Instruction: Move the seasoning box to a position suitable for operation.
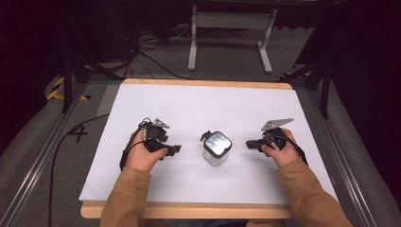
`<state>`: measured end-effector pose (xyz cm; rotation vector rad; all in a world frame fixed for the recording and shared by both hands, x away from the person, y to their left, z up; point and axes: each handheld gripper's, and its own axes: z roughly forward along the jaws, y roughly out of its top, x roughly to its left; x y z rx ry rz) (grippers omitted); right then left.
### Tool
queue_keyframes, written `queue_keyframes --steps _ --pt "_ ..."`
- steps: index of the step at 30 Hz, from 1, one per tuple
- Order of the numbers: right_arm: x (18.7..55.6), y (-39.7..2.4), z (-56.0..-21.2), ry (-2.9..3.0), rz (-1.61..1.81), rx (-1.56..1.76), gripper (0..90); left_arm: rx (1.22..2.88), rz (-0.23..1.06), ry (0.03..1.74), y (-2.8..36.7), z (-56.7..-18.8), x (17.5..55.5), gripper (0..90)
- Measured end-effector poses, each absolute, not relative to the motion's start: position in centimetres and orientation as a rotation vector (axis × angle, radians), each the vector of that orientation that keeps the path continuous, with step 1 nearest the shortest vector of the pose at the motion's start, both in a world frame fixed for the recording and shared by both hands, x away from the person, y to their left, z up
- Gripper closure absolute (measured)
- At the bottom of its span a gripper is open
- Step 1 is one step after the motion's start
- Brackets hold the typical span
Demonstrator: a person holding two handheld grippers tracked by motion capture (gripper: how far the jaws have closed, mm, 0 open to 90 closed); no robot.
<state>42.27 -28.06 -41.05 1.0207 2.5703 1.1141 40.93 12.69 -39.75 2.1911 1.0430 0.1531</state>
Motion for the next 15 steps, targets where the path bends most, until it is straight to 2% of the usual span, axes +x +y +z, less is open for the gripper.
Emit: queue_keyframes --steps 15 --pt "43.2 -25.2 -41.0 2.624 1.181 0.832 88.9 2.199 0.174 1.037 13.7 -39.1 38.8 31.0"
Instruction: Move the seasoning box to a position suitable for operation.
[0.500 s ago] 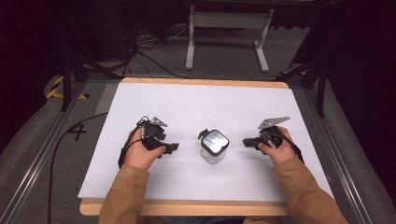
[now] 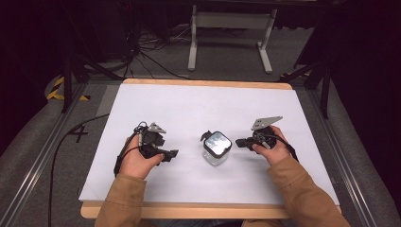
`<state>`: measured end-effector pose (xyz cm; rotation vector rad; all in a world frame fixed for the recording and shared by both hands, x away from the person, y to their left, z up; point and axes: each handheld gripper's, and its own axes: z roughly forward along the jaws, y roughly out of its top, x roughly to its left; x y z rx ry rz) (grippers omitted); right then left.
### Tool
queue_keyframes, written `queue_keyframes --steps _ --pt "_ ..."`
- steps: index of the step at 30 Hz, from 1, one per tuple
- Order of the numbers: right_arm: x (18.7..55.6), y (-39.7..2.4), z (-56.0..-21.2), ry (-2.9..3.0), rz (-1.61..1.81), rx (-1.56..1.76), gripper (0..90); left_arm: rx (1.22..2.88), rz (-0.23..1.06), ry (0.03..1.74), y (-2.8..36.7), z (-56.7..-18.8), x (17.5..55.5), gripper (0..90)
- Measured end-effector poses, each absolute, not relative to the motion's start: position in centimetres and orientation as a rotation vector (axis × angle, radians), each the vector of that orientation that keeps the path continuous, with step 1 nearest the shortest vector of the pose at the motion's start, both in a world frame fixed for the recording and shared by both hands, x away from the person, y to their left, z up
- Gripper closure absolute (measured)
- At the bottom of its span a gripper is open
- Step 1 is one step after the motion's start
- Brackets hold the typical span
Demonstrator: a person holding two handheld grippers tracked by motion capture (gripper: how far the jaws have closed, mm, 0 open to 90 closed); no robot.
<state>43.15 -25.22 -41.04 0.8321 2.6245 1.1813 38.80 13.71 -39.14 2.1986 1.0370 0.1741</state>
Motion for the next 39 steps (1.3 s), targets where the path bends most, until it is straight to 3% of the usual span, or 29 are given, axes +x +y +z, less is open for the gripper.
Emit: queue_keyframes --steps 21,39 --pt "43.5 -22.8 -42.1 2.713 1.191 0.728 89.7 2.218 0.179 1.036 14.1 -39.3 38.1 30.7" --pt "41.1 -21.7 -41.5 2.797 1.091 0.587 89.9 2.245 0.152 0.99 12.6 -39.3 39.2 30.7"
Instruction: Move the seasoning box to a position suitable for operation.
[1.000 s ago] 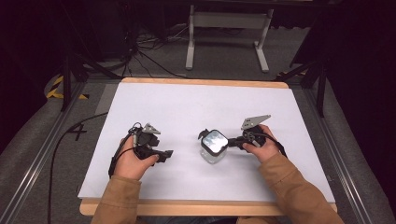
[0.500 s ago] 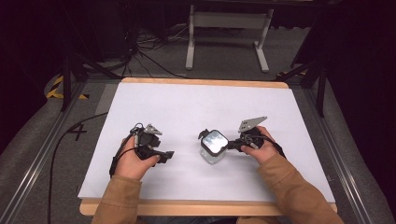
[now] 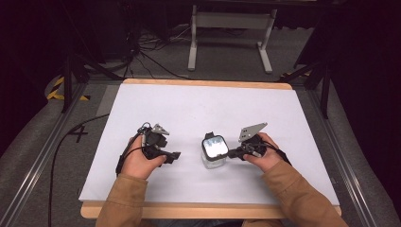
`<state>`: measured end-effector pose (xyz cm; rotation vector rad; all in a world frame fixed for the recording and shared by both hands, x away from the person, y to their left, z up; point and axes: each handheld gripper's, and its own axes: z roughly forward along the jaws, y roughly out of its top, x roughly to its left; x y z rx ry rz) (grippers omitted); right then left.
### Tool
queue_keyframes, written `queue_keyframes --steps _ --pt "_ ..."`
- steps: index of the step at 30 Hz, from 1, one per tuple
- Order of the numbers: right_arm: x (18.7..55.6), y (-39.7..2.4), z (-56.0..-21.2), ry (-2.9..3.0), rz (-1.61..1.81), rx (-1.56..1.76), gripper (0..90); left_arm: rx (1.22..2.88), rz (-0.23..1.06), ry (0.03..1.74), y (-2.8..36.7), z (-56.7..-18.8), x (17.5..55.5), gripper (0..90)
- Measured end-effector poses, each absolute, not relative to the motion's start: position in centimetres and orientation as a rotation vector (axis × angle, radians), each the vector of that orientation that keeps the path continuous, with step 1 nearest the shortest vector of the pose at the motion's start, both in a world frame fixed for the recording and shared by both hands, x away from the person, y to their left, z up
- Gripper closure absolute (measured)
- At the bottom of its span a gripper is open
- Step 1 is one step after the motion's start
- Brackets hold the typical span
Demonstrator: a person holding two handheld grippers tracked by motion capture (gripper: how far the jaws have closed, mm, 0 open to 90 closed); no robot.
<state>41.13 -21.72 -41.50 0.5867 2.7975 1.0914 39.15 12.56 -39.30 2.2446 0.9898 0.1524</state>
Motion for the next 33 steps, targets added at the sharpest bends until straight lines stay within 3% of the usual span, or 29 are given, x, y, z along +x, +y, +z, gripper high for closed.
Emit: queue_keyframes --steps 17,24,29,33 --pt "39.5 -20.5 -41.6 2.841 1.067 0.499 89.9 2.255 0.137 0.957 11.7 -39.2 39.7 30.8" --pt "39.1 -21.9 -40.8 2.798 1.111 0.556 89.8 2.277 0.139 0.901 11.0 -37.7 40.0 42.5" --pt "38.6 -23.5 -40.4 2.758 1.127 0.597 89.6 2.164 0.064 0.821 10.3 -36.0 40.6 53.5" --pt "37.8 -25.0 -40.3 2.728 1.137 0.648 89.5 2.148 0.038 0.809 9.4 -35.0 41.2 55.6"
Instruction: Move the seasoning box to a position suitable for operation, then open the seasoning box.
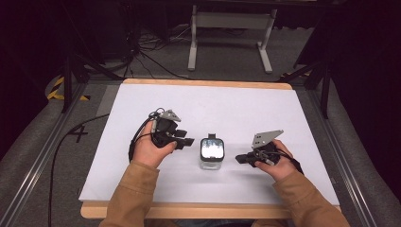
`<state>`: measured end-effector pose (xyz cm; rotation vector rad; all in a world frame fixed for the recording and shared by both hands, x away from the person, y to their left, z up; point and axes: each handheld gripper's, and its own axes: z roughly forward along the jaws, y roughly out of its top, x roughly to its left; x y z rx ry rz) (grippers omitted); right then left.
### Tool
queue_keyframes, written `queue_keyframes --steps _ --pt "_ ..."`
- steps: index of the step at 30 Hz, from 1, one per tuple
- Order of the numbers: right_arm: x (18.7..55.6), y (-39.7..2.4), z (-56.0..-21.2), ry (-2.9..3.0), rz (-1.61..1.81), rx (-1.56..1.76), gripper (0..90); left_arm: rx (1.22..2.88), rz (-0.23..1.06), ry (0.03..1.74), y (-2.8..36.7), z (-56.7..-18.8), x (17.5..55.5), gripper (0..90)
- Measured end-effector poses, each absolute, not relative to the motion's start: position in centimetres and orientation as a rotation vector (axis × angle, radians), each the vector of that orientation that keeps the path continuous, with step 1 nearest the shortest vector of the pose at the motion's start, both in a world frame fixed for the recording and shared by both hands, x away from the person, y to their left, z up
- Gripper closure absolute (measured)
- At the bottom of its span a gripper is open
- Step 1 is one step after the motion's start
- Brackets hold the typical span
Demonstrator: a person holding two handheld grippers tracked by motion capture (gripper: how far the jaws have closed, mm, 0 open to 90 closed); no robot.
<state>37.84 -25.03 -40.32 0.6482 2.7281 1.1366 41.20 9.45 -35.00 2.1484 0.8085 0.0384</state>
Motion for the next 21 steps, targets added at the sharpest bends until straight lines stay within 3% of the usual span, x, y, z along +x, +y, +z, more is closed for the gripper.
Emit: queue_keyframes --steps 8,14,21 --pt "36.4 -27.9 -39.9 2.652 1.149 0.752 88.3 2.152 0.116 0.712 6.9 -34.3 42.5 61.1" --pt "35.5 -29.3 -39.9 2.619 1.161 0.806 87.9 2.111 0.071 0.688 5.6 -34.6 43.5 63.0" --pt "34.9 -30.2 -40.1 2.602 1.153 0.841 87.6 2.108 0.001 0.684 4.3 -35.6 44.7 72.3"
